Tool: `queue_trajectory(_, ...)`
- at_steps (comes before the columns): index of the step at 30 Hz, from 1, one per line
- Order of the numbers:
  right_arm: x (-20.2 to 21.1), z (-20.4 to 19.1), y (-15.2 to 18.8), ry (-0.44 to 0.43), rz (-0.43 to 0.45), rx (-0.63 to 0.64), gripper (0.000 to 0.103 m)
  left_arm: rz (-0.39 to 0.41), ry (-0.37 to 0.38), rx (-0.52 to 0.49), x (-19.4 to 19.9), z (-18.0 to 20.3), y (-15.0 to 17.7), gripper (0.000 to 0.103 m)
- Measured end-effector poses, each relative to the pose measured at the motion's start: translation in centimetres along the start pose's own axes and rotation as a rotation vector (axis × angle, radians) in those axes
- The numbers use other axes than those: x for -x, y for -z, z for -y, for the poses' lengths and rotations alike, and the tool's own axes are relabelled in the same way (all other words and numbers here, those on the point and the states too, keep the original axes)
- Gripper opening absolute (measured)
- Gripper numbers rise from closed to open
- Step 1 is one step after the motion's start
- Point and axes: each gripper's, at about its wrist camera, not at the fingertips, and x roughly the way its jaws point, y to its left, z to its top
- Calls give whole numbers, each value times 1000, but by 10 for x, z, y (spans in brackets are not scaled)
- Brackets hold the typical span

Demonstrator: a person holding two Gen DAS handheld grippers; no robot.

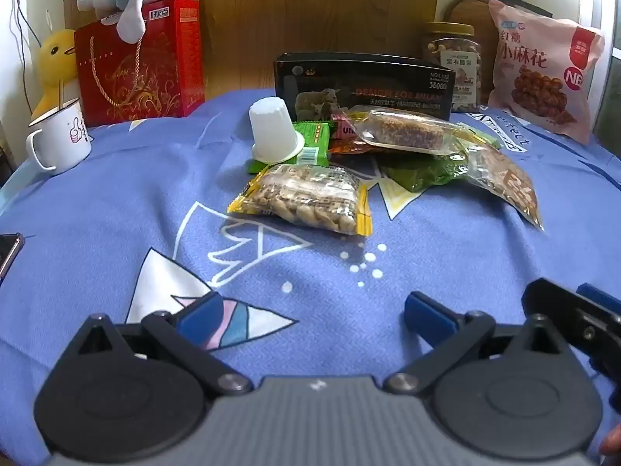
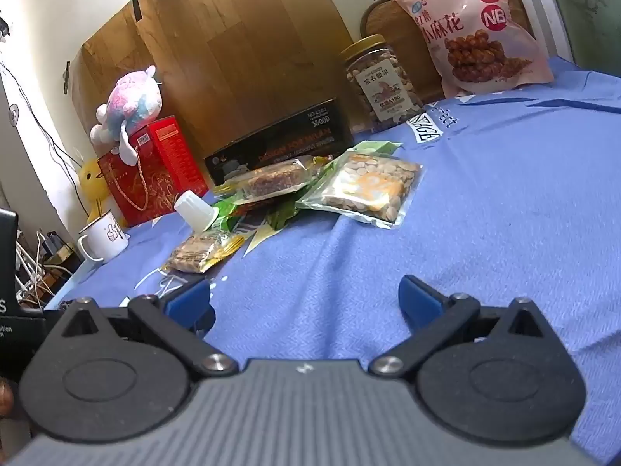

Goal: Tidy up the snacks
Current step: 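Reach the left tool to the yellow mooncake bag and grasp it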

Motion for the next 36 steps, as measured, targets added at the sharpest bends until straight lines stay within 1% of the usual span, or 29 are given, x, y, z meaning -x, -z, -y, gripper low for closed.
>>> queue_trajectory(3, -1, 1, -1, 5, -2, 9, 103, 8, 11, -6, 0, 0, 0, 103)
queue_trajectory(5, -2, 4, -2, 9, -1, 12, 103, 17, 28, -19, 6, 0, 0, 103)
queue_trajectory(6, -2, -3, 0, 13, 4, 37, 103, 26, 45, -28, 6, -5, 3, 103)
queue_trajectory(9, -2, -3, 0, 24, 13, 50, 103, 36, 85, -58, 9, -10, 5, 103)
queue_trajectory(11, -3, -1, -2, 28, 8, 63, 102, 57, 124, -76, 16, -18, 14, 103)
queue_trajectory(12, -5, -4, -3, 35, 6, 65, 100, 61, 148, -74, 18, -22, 14, 103)
queue_trajectory(13, -6, -4, -5, 33, 2, 74, 94, 70, 173, -62, 20, -28, 13, 103)
queue_trajectory(14, -8, -6, -8, 30, -3, 87, 88, 86, 187, -46, 22, -35, 11, 102)
queue_trajectory(15, -10, -7, -11, 23, -7, 99, 86, 114, 190, -32, 26, -41, 10, 102)
queue_trajectory(16, -13, -9, -16, 15, -9, 110, 82, 136, 189, -21, 27, -47, 6, 98)
queue_trajectory(17, -17, -10, -21, 4, -13, 118, 74, 152, 190, -12, 28, -52, 1, 94)
queue_trajectory(18, -21, -12, -24, -14, -21, 126, 70, 160, 197, 2, 27, -58, -6, 92)
queue_trajectory(19, -26, -14, -30, -36, -37, 127, 62, 157, 209, 23, 25, -65, -13, 89)
queue_trajectory(20, -32, -15, -37, -61, -52, 122, 57, 147, 224, 47, 21, -73, -20, 83)
queue_trajectory(21, -39, -17, -44, -88, -65, 111, 54, 138, 236, 73, 18, -79, -28, 81)
queue_trajectory(22, -45, -19, -51, -109, -78, 98, 47, 133, 251, 96, 15, -85, -34, 75)
queue_trajectory(23, -52, -19, -59, -129, -88, 80, 45, 133, 270, 111, 13, -90, -39, 70)
queue_trajectory(24, -55, -21, -63, -138, -85, 72, 45, 134, 287, 118, 10, -92, -43, 69)
queue_trajectory(27, -66, -11, -84, -107, -54, 3, 45, 128, 365, 158, 1, -100, -51, 63)
queue_trajectory(29, -76, 5, -98, -80, -41, -82, 45, 97, 445, 202, -9, -102, -61, 56)
queue_trajectory(31, -88, 13, -105, -77, -58, -122, 45, 85, 523, 231, -21, -100, -74, 56)
queue_trajectory(34, -107, 19, -103, -83, -128, -167, 45, 97, 546, 220, -36, -84, -91, 56)
queue_trajectory(36, -113, 21, -97, -96, -162, -200, 41, 98, 561, 215, -47, -73, -103, 58)
